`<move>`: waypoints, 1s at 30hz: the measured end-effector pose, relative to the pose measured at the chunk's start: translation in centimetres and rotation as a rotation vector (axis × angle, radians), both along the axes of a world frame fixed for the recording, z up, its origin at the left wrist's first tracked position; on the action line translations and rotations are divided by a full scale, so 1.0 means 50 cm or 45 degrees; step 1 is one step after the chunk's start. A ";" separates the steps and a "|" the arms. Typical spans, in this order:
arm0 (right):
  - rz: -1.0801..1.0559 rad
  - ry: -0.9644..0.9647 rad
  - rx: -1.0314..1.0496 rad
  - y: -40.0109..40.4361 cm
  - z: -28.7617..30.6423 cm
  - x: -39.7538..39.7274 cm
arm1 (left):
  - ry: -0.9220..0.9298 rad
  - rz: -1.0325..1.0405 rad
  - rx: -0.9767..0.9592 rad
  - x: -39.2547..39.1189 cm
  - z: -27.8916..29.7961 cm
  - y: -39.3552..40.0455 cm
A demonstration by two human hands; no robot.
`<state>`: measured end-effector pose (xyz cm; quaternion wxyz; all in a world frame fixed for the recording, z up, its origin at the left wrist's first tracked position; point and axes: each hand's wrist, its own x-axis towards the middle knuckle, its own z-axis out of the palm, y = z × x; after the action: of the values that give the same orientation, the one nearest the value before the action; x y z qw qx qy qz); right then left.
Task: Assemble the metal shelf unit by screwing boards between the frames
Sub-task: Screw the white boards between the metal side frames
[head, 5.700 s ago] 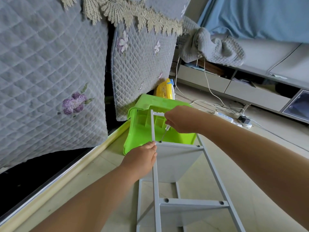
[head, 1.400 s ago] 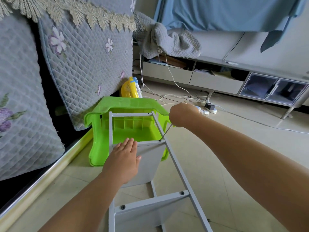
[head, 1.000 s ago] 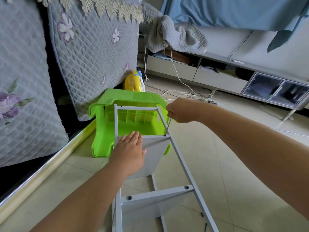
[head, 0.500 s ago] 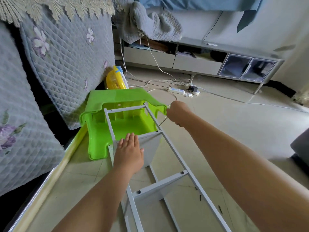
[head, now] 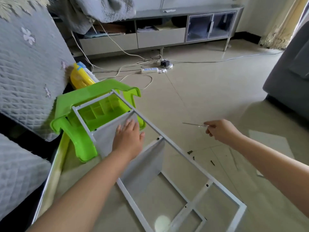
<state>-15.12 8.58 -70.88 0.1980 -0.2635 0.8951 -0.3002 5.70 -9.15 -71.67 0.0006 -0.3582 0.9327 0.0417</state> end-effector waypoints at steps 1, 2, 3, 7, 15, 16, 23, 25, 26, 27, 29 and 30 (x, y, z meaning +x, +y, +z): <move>0.008 -0.023 0.000 0.011 -0.024 -0.005 | 0.011 -0.086 0.016 -0.023 0.003 0.039; 0.016 -0.046 -0.001 0.020 -0.046 -0.010 | 0.015 -0.162 0.035 -0.047 0.003 0.078; 0.012 -0.067 0.001 0.031 -0.066 -0.015 | 0.000 -0.227 0.062 -0.070 0.001 0.116; -0.007 -0.077 0.075 0.096 -0.142 -0.040 | -0.076 -0.289 0.191 -0.140 -0.028 0.223; 0.197 -0.059 0.408 0.238 -0.377 -0.071 | -0.251 -0.098 0.156 -0.190 -0.035 0.307; 0.188 -0.059 0.417 0.247 -0.409 -0.070 | -0.296 -0.054 0.137 -0.195 -0.036 0.310; 0.263 0.136 0.546 0.273 -0.506 -0.030 | -0.503 0.026 0.049 -0.220 -0.031 0.340; 0.294 0.169 0.564 0.270 -0.515 -0.026 | -0.553 0.002 0.061 -0.237 -0.036 0.357; 0.295 0.167 0.563 0.270 -0.518 -0.028 | -0.580 -0.006 0.064 -0.247 -0.039 0.365; 0.291 0.157 0.564 0.271 -0.518 -0.031 | -0.615 -0.018 0.058 -0.257 -0.042 0.372; 0.283 0.141 0.554 0.280 -0.514 -0.045 | -0.698 -0.056 0.037 -0.280 -0.053 0.385; 0.282 0.147 0.546 0.289 -0.512 -0.057 | -0.732 -0.077 0.035 -0.292 -0.061 0.392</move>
<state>-17.99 23.02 -96.46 0.2297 -0.3287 0.9138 -0.0642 -8.89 10.45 -74.72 0.2709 -0.3274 0.9039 -0.0491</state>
